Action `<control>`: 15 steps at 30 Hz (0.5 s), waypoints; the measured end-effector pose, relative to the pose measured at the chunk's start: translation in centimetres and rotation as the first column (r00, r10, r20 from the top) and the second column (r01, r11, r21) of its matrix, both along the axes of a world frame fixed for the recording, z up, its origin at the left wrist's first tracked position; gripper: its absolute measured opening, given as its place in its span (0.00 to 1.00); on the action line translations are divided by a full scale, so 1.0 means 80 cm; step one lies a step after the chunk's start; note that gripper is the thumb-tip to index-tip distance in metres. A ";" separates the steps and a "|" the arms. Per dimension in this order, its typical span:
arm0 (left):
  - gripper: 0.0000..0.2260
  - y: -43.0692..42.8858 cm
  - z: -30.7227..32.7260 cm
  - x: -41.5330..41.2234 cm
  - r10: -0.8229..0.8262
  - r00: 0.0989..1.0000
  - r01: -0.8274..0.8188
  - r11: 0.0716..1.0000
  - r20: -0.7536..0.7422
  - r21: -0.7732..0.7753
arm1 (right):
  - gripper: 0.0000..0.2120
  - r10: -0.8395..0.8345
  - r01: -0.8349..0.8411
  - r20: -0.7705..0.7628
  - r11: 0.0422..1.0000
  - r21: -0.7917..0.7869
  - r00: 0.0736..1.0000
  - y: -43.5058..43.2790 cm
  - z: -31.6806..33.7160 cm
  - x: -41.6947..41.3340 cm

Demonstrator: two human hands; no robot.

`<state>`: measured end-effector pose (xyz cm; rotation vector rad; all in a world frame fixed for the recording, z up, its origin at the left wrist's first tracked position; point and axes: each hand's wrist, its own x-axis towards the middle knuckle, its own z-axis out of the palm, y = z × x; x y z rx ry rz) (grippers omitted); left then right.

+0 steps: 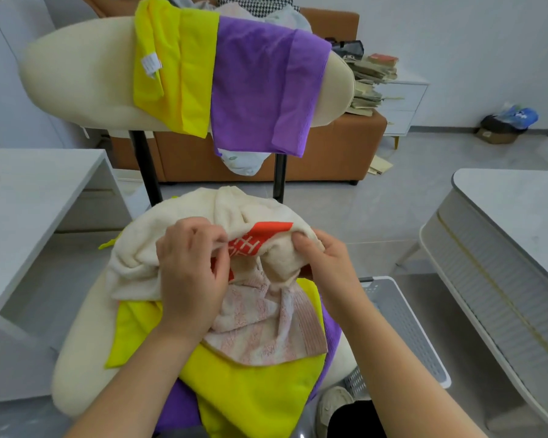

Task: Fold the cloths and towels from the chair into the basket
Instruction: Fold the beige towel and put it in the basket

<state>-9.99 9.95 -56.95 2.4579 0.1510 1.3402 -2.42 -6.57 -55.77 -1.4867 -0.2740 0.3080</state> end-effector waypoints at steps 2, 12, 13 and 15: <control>0.07 0.000 0.002 -0.002 0.042 0.999 -0.042 0.995 0.004 0.092 | 0.10 -0.055 0.058 0.074 0.997 -0.045 0.996 0.000 0.001 -0.001; 0.21 -0.006 -0.004 -0.002 0.044 0.963 -0.014 0.994 -0.266 0.111 | 0.15 -0.126 0.162 0.281 0.981 -0.108 0.951 0.001 0.006 -0.005; 0.23 -0.007 -0.006 -0.001 0.028 0.955 0.004 0.994 -0.294 0.106 | 0.13 -0.077 0.093 0.220 0.993 -0.067 0.973 0.001 0.009 -0.006; 0.27 -0.010 -0.011 0.000 0.016 0.937 0.028 0.993 -0.348 0.119 | 0.12 0.046 -0.046 0.120 0.999 -0.006 0.992 0.001 0.014 -0.008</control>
